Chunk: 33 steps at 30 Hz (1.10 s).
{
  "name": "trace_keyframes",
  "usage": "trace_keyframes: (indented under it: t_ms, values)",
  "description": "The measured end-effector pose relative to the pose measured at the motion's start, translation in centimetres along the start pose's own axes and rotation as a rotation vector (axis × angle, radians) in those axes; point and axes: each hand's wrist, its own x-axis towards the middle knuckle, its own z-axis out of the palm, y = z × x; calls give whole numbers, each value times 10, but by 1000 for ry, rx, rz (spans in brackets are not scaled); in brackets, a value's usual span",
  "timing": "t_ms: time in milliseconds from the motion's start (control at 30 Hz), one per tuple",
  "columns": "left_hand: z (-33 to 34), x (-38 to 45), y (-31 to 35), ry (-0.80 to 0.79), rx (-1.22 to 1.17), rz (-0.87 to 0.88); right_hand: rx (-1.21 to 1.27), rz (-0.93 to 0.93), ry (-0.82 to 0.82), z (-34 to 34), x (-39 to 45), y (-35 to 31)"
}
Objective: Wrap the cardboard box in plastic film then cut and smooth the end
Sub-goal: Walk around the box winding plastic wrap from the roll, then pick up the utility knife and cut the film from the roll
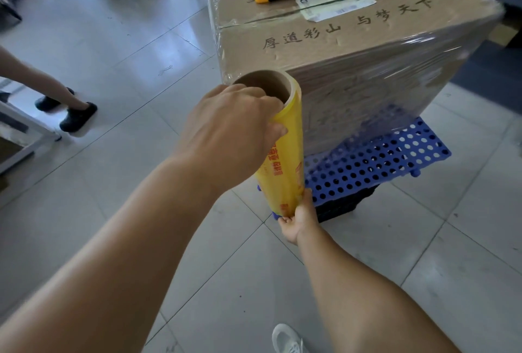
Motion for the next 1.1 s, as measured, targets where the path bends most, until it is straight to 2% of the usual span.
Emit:
trace_keyframes:
  t_ms: [267, 533, 633, 767, 900, 1100]
  values:
    - [10, -7, 9, -29, -159, 69, -32, 51, 63, 3, -13, -10]
    - [9, -18, 28, -66, -193, -1, -59, 17, -55, -6, -58, -23]
    - [4, -18, 35, -49, -220, -22, -140, -43, -83, -6, -78, -34]
    - [-10, -15, 43, 19, -220, -76, -293, -232, 2, -6, -106, -53]
    - [-27, -7, 52, 86, -262, -129, -485, -543, 130, 0, -148, -76]
    - [-49, 15, 58, 120, -334, -222, -624, -982, 4, 24, -221, -113]
